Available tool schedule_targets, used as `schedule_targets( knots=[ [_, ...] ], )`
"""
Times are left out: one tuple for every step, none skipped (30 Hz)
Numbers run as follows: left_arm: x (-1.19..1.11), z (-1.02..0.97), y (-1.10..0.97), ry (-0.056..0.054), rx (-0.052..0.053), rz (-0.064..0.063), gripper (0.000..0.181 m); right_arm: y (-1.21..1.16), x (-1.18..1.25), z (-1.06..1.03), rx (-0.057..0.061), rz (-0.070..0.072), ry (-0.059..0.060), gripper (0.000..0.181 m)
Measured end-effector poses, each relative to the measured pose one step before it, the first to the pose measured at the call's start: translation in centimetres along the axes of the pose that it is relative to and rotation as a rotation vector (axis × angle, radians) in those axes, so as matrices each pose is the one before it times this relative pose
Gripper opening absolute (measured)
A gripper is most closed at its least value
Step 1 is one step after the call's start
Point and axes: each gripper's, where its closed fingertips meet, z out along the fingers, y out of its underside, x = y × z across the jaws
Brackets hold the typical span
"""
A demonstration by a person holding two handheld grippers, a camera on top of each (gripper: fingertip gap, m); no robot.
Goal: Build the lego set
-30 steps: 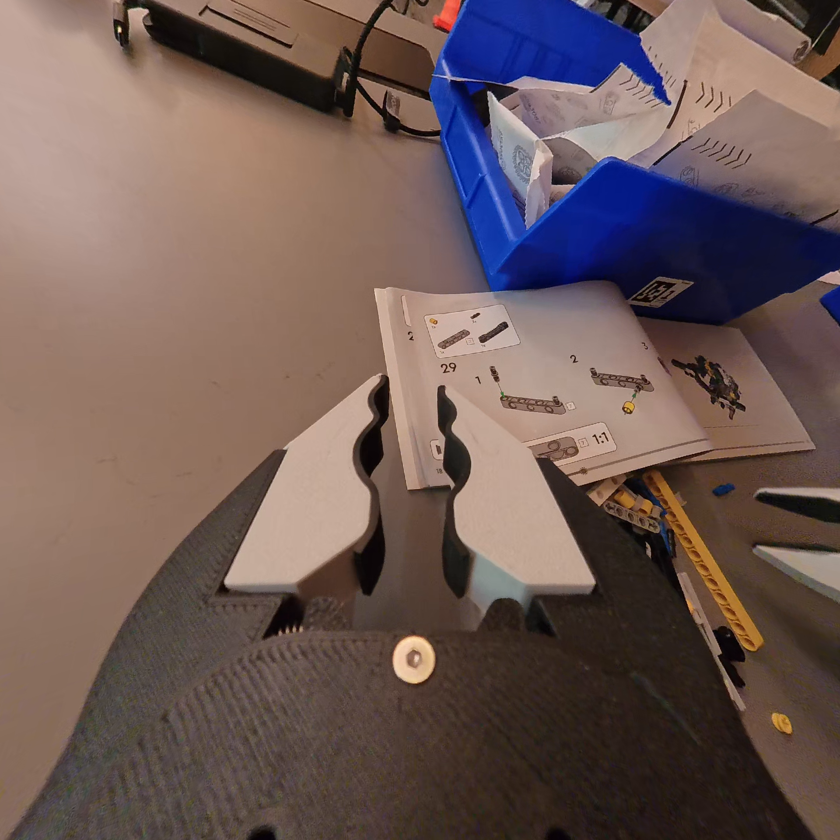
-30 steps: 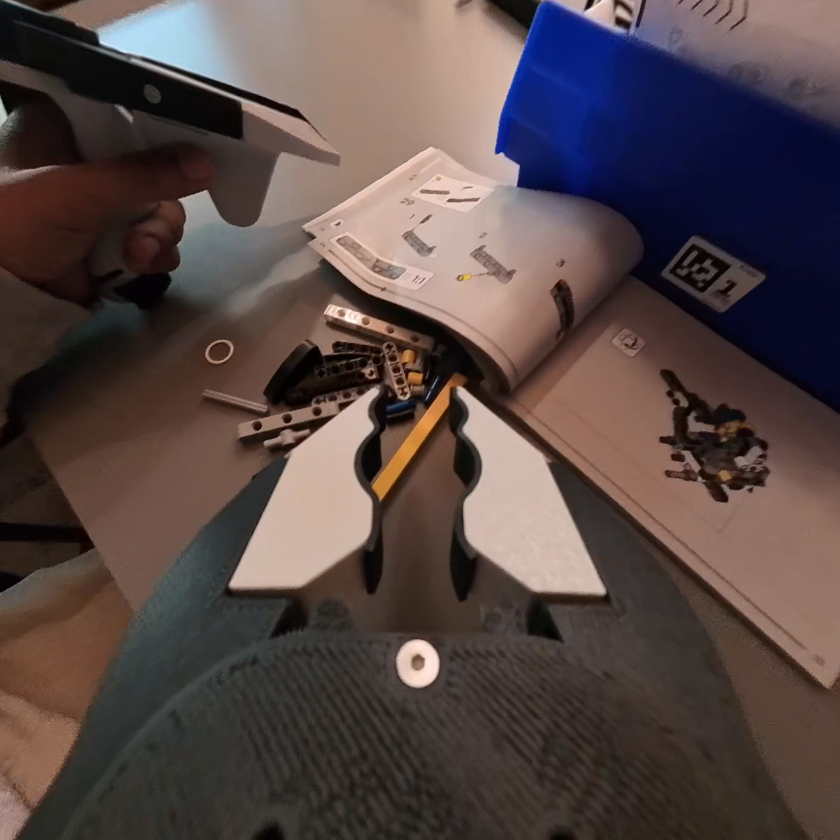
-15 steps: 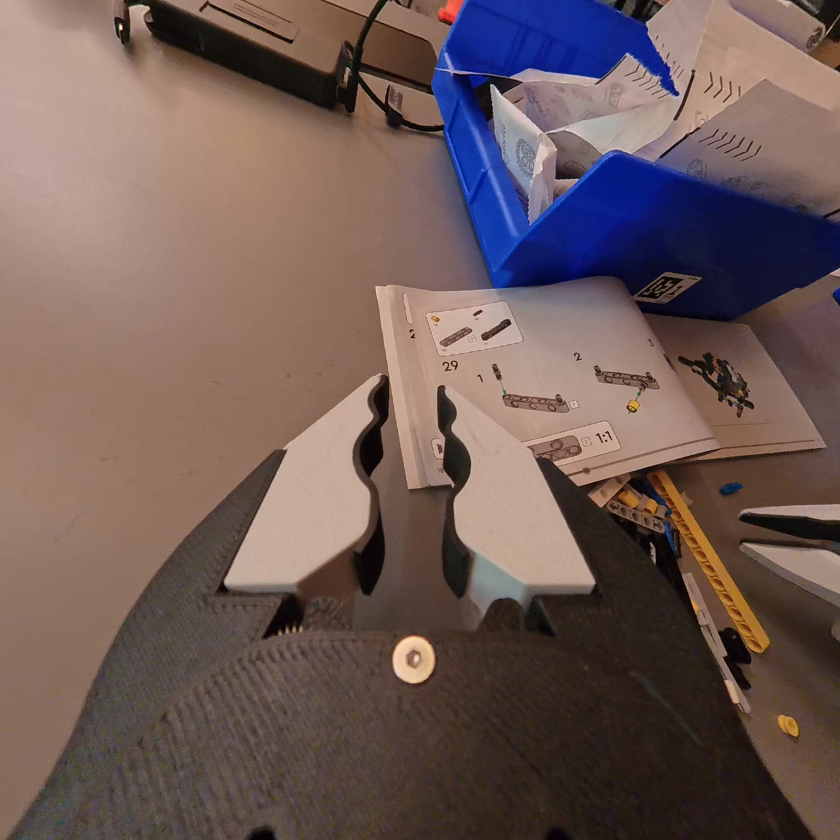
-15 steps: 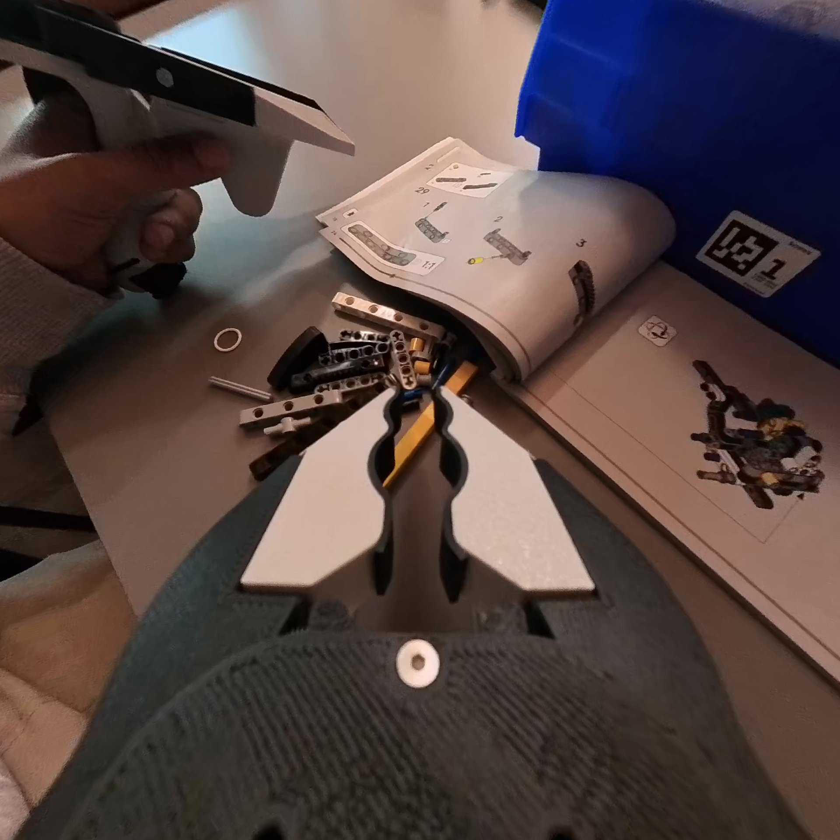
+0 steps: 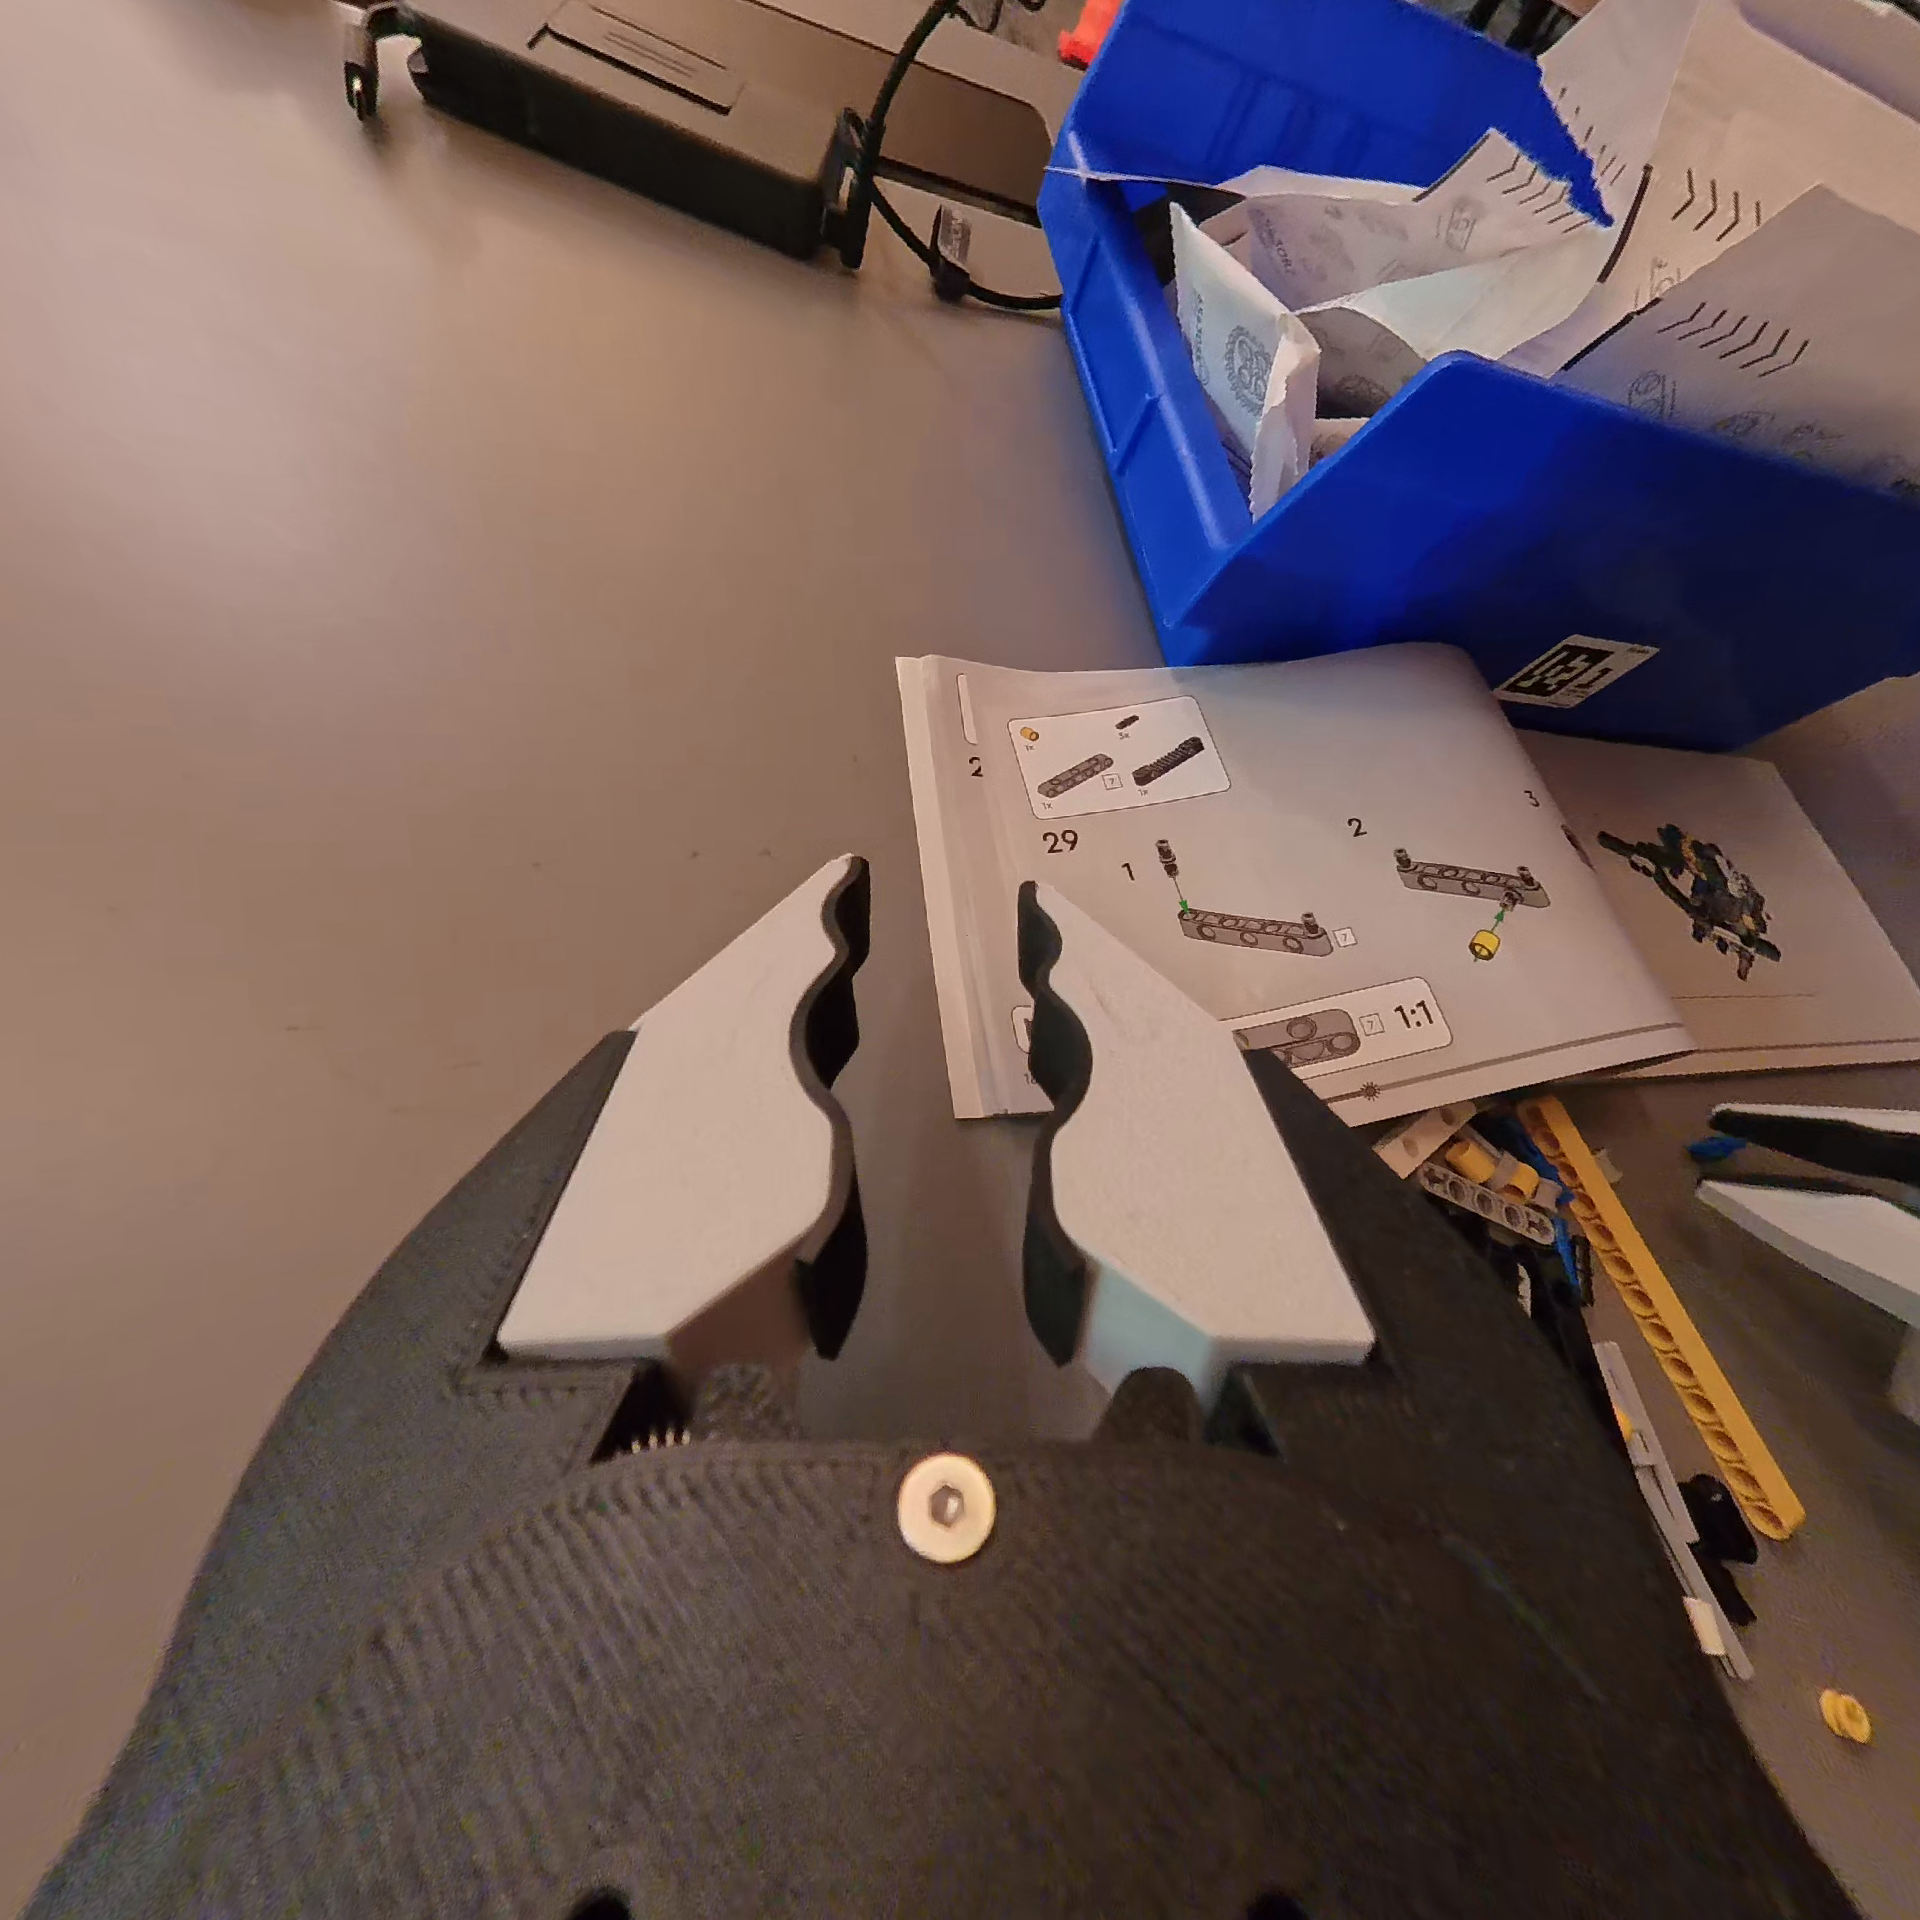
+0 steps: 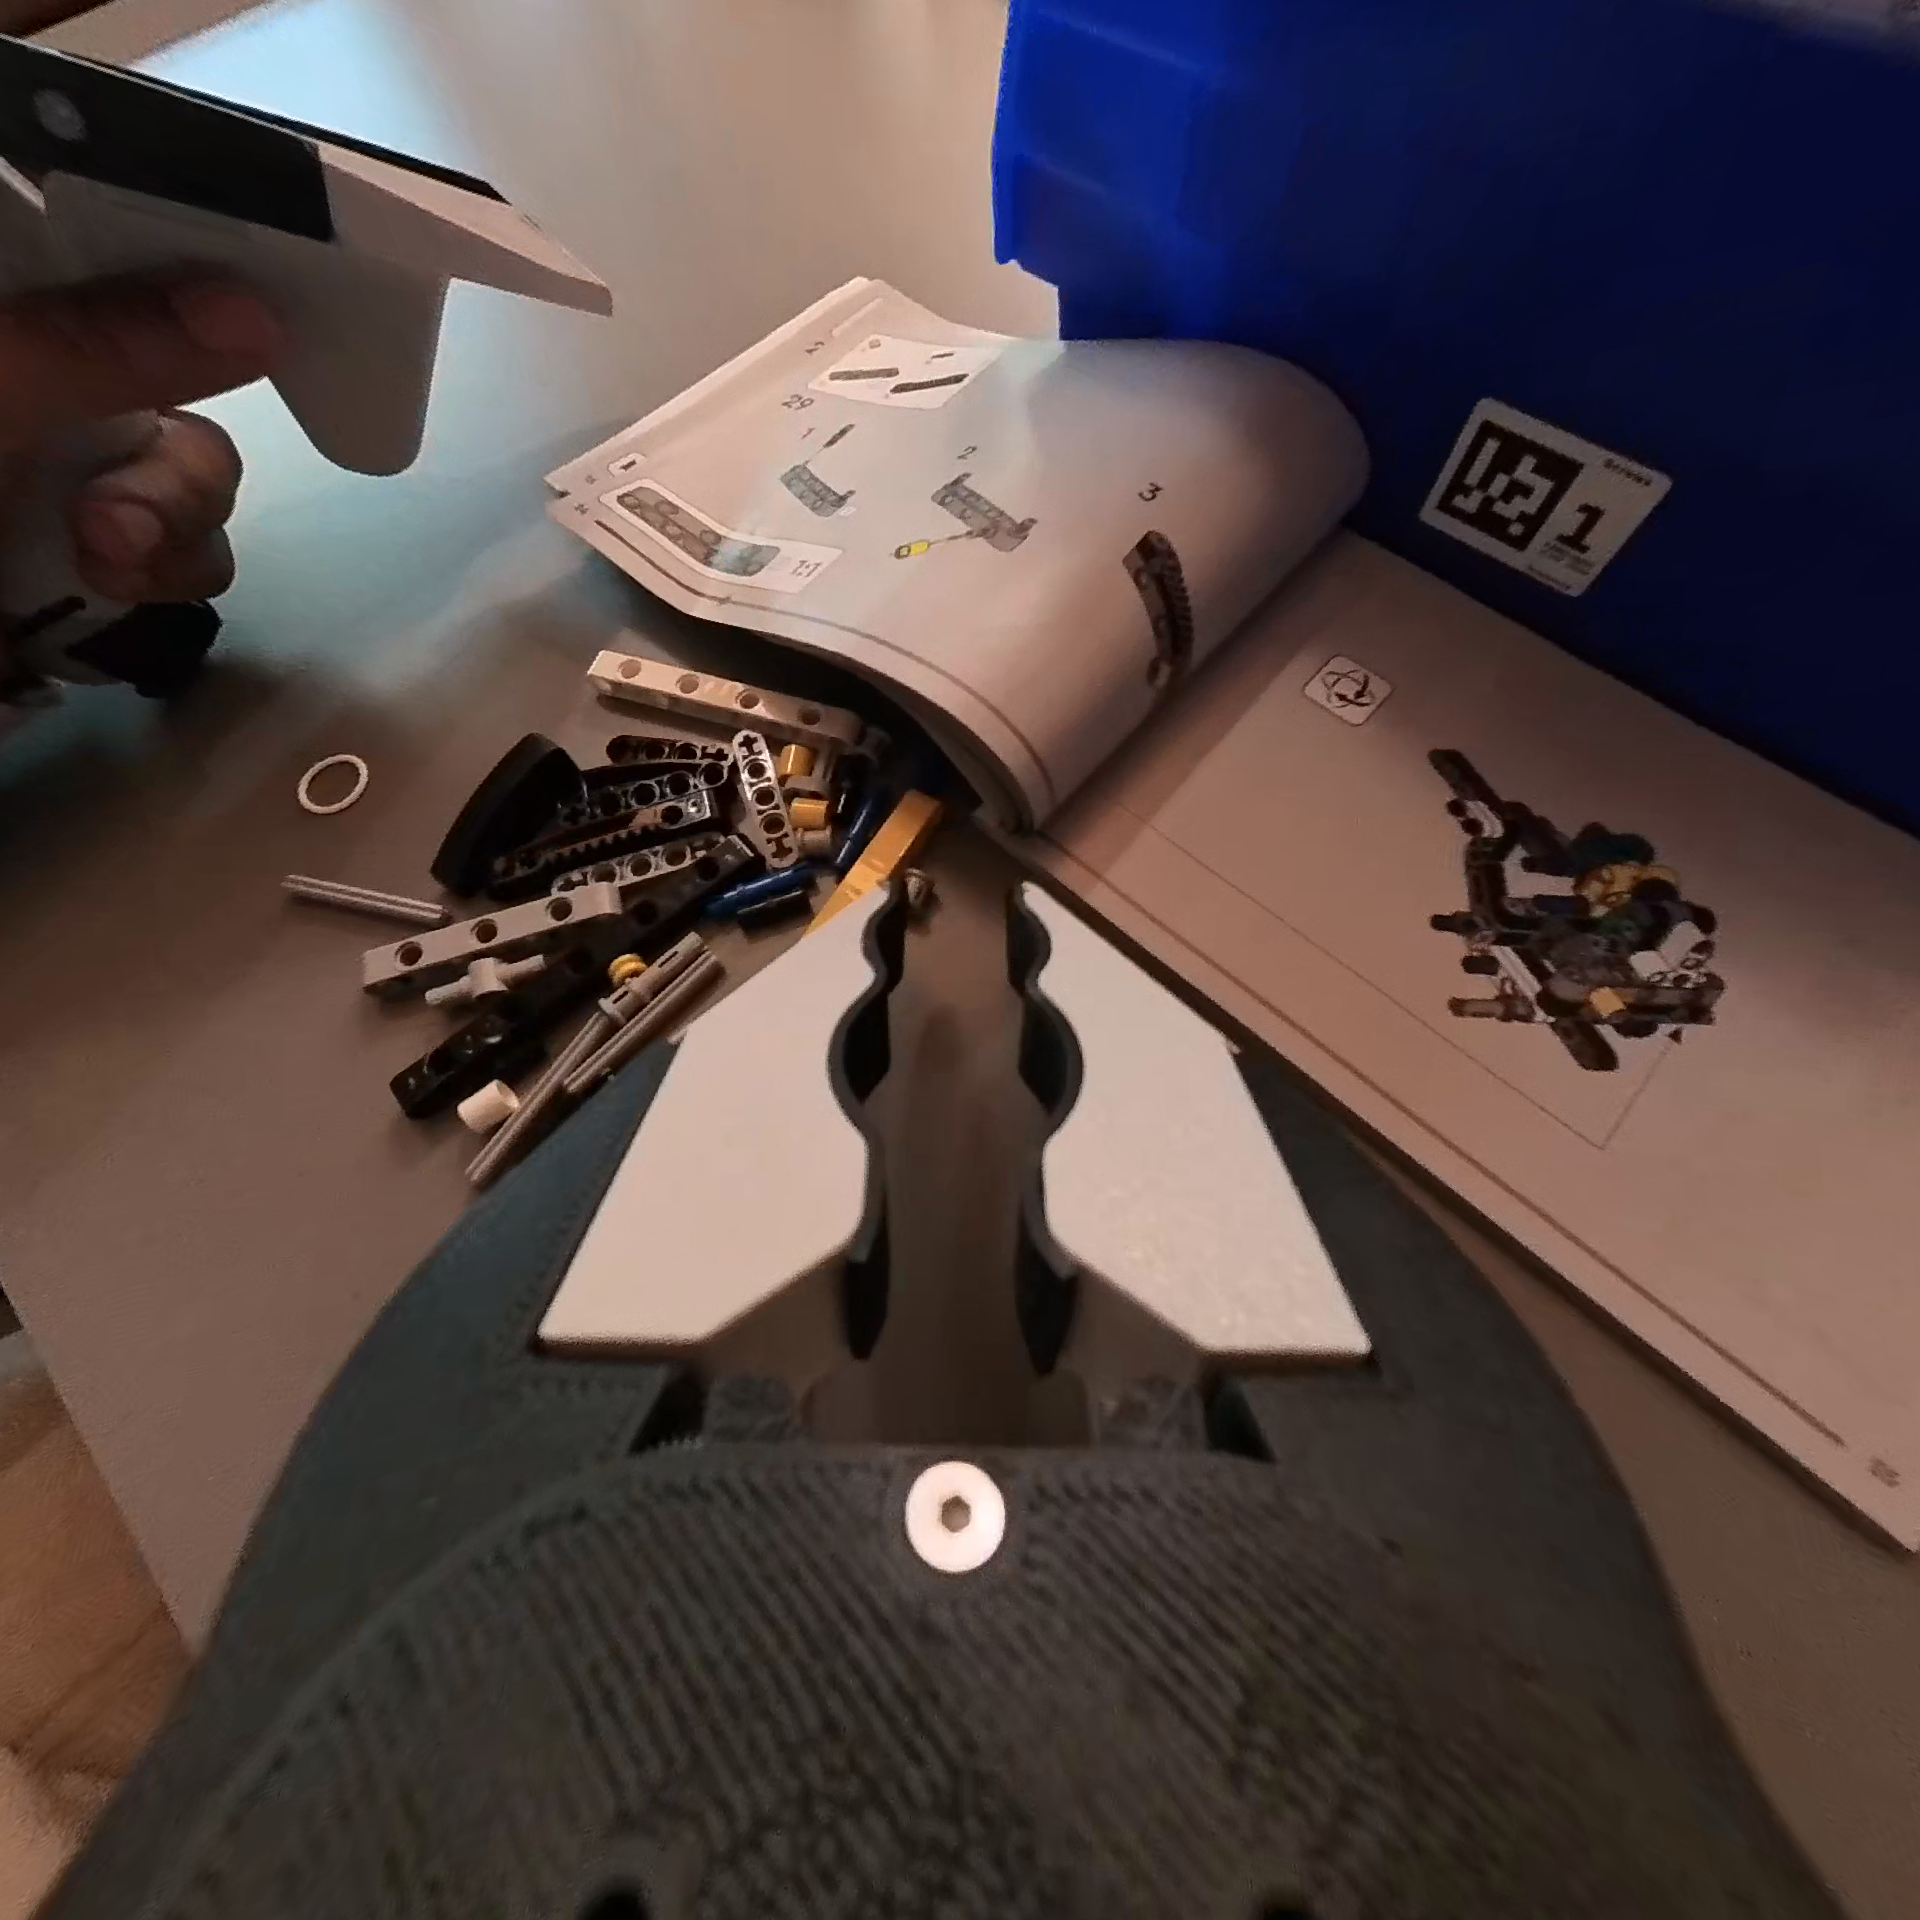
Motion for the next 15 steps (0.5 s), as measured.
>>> schedule_targets(
  knots=[
    [0.021, 0.018, 0.022, 0.0006, -0.0015, 0.0007, 0.028, 0.082, -0.033, 0.084, -0.0065, 0.0029, -0.0056, 0.018],
    [0.004, 0.021, 0.014, 0.0004, -0.0016, 0.0001, 0.028, 0.071, -0.051, 0.078, -0.0064, 0.0029, -0.0069, 0.018],
    [0.024, 0.006, 0.018, 0.0017, -0.001, 0.0001, 0.028, 0.043, -0.037, 0.072, -0.0044, 0.0037, -0.0065, 0.019],
    [-0.019, 0.01, 0.009, -0.0001, -0.0012, -0.0012, 0.028, -0.015, -0.017, 0.061, -0.0012, 0.004, -0.0053, 0.018],
    [-0.037, 0.011, 0.011, -0.001, -0.0009, -0.0025, 0.028, -0.042, -0.014, 0.042, 0.0006, 0.0032, -0.0043, 0.019],
    [-0.004, 0.006, 0.008, 0.0011, -0.0001, -0.0024, 0.028, -0.038, 0.003, 0.039, 0.0003, 0.0027, -0.0033, 0.019],
    [-0.007, 0.0, 0.002, 0.0015, -0.0006, -0.002, 0.028, -0.009, 0.0, 0.054, -0.0013, 0.0026, -0.0026, 0.019],
    [0.01, 0.011, 0.007, 0.0013, -0.0008, -0.0013, 0.028, 0.021, 0.001, 0.054, -0.0032, 0.0023, -0.0027, 0.019],
    [-0.011, 0.003, 0.01, 0.0002, -0.0008, -0.001, 0.028, 0.044, -0.022, 0.077, -0.0047, 0.0016, -0.0036, 0.019],
    [-0.004, 0.011, 0.007, 0.0007, -0.0008, -0.0005, 0.028, 0.044, -0.025, 0.087, -0.0054, 0.0007, -0.0032, 0.02],
    [0.007, 0.009, 0.011, 0.001, -0.0008, -0.0002, 0.028, 0.031, -0.029, 0.087, -0.0052, -0.0007, -0.0026, 0.02],
    [0.021, 0.013, 0.018, 0.0012, -0.0013, -0.0001, 0.028, 0.037, -0.041, 0.093, -0.0047, -0.002, -0.0028, 0.02],
    [0.011, 0.015, 0.013, 0.0011, -0.0012, 0.0001, 0.028, 0.02, -0.057, 0.08, -0.0042, -0.0028, -0.0022, 0.02],
    [0.012, -0.004, 0.008, 0.0008, -0.0006, -0.0001, 0.028, 0.025, -0.064, 0.072, -0.0041, -0.0033, -0.0024, 0.021],
    [0.001, 0.006, 0.006, 0.0007, -0.0001, -0.0004, 0.028, 0.032, -0.053, 0.078, -0.004, -0.003, -0.0016, 0.021]
  ],
)
